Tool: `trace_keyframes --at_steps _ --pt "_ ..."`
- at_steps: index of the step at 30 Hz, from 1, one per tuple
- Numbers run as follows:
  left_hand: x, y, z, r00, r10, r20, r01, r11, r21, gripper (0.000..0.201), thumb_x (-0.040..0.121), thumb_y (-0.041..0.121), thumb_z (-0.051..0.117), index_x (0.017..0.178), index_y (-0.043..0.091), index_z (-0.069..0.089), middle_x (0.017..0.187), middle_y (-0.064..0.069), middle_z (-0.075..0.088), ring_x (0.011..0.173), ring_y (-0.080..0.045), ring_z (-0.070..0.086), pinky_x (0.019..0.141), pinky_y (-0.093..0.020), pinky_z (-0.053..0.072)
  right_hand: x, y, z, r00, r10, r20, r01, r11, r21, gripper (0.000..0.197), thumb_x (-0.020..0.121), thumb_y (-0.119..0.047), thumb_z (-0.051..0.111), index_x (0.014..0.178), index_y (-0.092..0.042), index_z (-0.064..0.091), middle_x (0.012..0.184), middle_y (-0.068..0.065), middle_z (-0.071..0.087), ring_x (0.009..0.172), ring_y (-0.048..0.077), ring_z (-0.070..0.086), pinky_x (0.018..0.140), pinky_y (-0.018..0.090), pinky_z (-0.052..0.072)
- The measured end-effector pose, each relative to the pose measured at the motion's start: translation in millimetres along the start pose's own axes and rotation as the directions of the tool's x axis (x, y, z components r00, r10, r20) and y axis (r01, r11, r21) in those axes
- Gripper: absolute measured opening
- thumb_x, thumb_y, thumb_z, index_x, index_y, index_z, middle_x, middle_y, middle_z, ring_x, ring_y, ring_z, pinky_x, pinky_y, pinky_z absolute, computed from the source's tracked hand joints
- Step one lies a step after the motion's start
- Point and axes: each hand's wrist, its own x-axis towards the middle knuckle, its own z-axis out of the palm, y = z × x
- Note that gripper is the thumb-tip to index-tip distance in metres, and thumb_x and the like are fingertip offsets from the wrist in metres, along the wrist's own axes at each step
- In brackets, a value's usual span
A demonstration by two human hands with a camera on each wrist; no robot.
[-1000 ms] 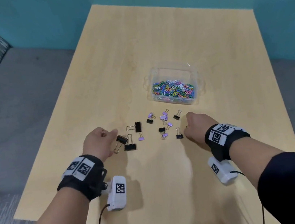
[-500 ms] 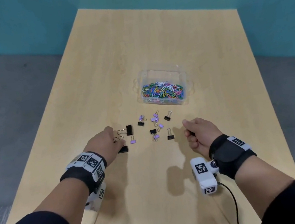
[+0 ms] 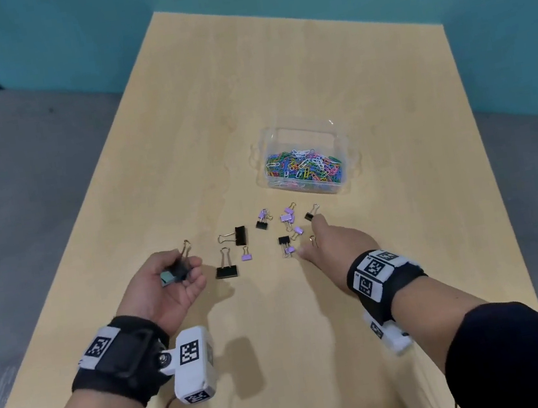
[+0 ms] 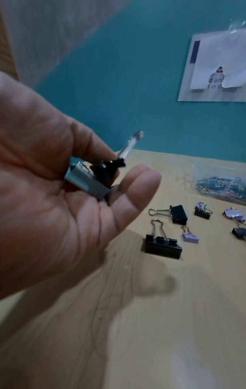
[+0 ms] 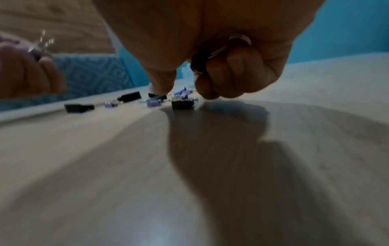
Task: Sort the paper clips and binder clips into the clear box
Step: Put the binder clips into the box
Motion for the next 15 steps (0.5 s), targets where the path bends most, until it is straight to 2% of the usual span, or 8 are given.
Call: trace_keyframes --at_steps 4,5,7,9,11,12,13,15 --pt "-3 -2 1 0.997 0.078 -0.03 -0.076 0.996 0.046 0.008 0.089 0.005 0.049 0.09 0.007 0.057 0.076 -0.015 0.063 0.058 -0.02 0.061 0.053 -0.028 0.056 4 -4 5 0.999 -0.009 0.035 0.012 0.996 -0.085 0.026 0.095 -0.035 0.035 0.114 -0.017 0.031 0.067 0.0 0.054 0.059 0.025 0.054 0.053 0.034 0.041" --pt "-3 -3 2 0.995 0.085 -0.046 -0.081 0.992 0.093 0.004 0.09 0.008 0.054 0.087 0.008 0.057 0.073 -0.013 0.06 0.056 -0.018 0.056 0.05 -0.027 0.054 4 -4 5 0.999 -0.005 0.039 0.009 0.996 -0.092 0.025 0.094 -0.03 0.035 0.115 -0.016 0.031 0.065 0.001 0.054 0.057 0.024 0.053 0.05 0.033 0.038" --pt "-1 -6 4 0.988 0.135 -0.072 -0.104 0.939 0.328 0.018 0.084 0.022 0.067 0.077 0.012 0.054 0.067 -0.01 0.053 0.05 -0.016 0.046 0.047 -0.027 0.047 5 -5 3 0.999 -0.005 0.054 0.011 0.993 -0.116 0.026 0.089 -0.022 0.035 0.114 -0.016 0.032 0.064 0.002 0.054 0.055 0.024 0.052 0.046 0.031 0.033" --pt "1 -8 13 0.969 0.239 -0.063 -0.128 0.705 0.697 0.035 0.077 0.036 0.075 0.068 0.013 0.05 0.066 -0.009 0.058 0.048 -0.017 0.045 0.048 -0.028 0.043 5 -4 1 0.997 -0.011 0.079 0.02 0.993 -0.117 0.027 0.086 -0.017 0.035 0.112 -0.015 0.032 0.066 0.004 0.054 0.056 0.025 0.052 0.047 0.032 0.034" --pt "1 -11 26 0.937 0.348 -0.021 -0.077 0.265 0.961 0.044 0.078 0.046 0.07 0.066 0.01 0.048 0.064 -0.003 0.062 0.05 -0.02 0.05 0.05 -0.027 0.039 4 -1 -3 0.996 0.006 0.093 -0.001 0.999 -0.052 0.02 0.086 -0.016 0.036 0.106 -0.016 0.034 0.069 0.006 0.056 0.059 0.025 0.053 0.051 0.034 0.039" --pt "3 -12 32 0.926 0.377 0.017 -0.039 0.051 0.998 0.046 0.079 0.05 0.066 0.067 0.009 0.048 0.063 -0.003 0.059 0.054 -0.02 0.052 0.05 -0.028 0.037 4 2 -4 0.996 0.028 0.089 -0.03 0.999 0.017 0.015 0.087 -0.016 0.036 0.101 -0.015 0.037 0.071 0.007 0.057 0.06 0.024 0.053 0.054 0.034 0.042" --pt "4 -12 38 0.923 0.383 0.047 -0.01 -0.099 0.995 0.046 0.08 0.052 0.063 0.067 0.01 0.048 0.064 -0.003 0.057 0.058 -0.02 0.052 0.051 -0.029 0.034 5 6 -4 0.995 0.057 0.077 -0.066 0.99 0.126 0.01 0.087 -0.017 0.037 0.096 -0.014 0.041 0.073 0.008 0.058 0.061 0.024 0.052 0.056 0.033 0.043" --pt "9 -13 45 0.928 0.366 0.066 0.029 -0.248 0.968 0.044 0.079 0.053 0.062 0.068 0.014 0.046 0.066 -0.001 0.055 0.062 -0.017 0.051 0.05 -0.029 0.031 9 14 -3 0.992 0.123 0.027 -0.122 0.892 0.436 0.014 0.083 -0.019 0.04 0.084 -0.011 0.051 0.076 0.012 0.06 0.061 0.024 0.049 0.057 0.033 0.042"
